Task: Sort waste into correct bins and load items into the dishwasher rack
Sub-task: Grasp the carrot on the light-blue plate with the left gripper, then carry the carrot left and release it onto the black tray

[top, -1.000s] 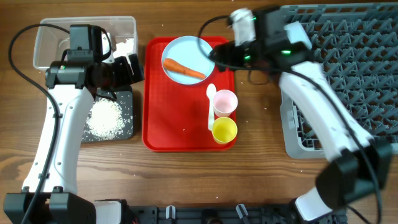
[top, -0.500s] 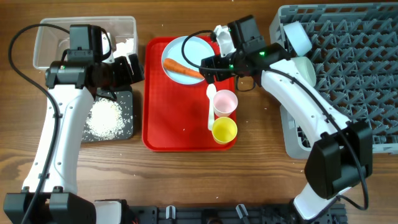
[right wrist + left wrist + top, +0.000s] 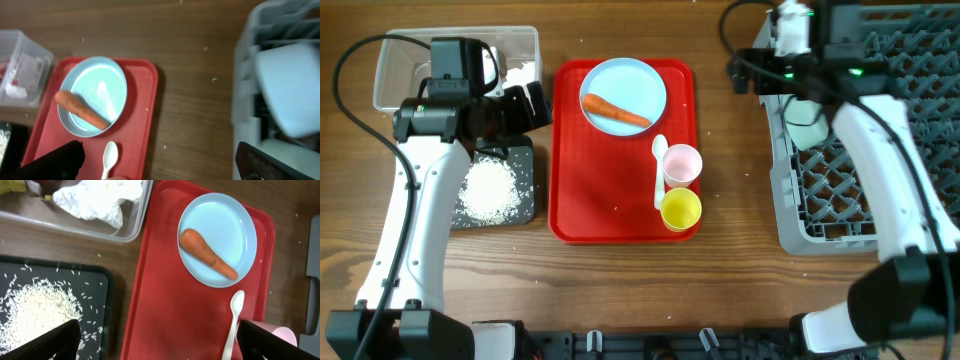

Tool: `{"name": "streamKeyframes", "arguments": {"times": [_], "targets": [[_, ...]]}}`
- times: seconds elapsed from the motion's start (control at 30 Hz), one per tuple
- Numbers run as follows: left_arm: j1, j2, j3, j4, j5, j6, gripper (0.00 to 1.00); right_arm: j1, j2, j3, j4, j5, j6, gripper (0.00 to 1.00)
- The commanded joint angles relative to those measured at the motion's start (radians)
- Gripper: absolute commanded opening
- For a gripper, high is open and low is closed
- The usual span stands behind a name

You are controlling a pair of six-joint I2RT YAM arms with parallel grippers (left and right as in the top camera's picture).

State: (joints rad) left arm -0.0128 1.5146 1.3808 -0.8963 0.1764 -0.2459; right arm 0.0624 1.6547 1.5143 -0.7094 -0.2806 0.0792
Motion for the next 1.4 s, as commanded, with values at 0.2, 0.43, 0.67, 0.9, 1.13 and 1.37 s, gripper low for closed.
{"name": "streamKeyframes", "arguments": {"times": [0.2,0.43,0.67,0.9,1.13,1.37], "targets": [[-0.197,0.064,0.007,0.359,-0.077,-0.307,0.90,-0.028,-0.063,0.011,-0.154,0.015,0.001,0.99],[-0.360,0.333,0.007,0.500,-0.206,-0.566,0.82,-0.028,-0.064,0.011,-0.205,0.048,0.002,0.99],[-0.412,0.525,0.007,0.543,-0.236,-0.782,0.72,-0.028,-0.063,0.011,-0.228,0.078,-0.001,1.00],[-0.417,0.619,0.007,0.576,-0.266,-0.818,0.69,-0.028,-0.063,0.011,-0.227,0.078,-0.001,1.00],[-0.417,0.647,0.007,0.591,-0.272,-0.817,0.29,-0.028,-0.063,0.011,-0.227,0.078,-0.001,1.00],[-0.417,0.624,0.007,0.570,-0.241,-0.739,0.21,-0.028,-0.063,0.011,-0.227,0.079,-0.021,1.00]]}}
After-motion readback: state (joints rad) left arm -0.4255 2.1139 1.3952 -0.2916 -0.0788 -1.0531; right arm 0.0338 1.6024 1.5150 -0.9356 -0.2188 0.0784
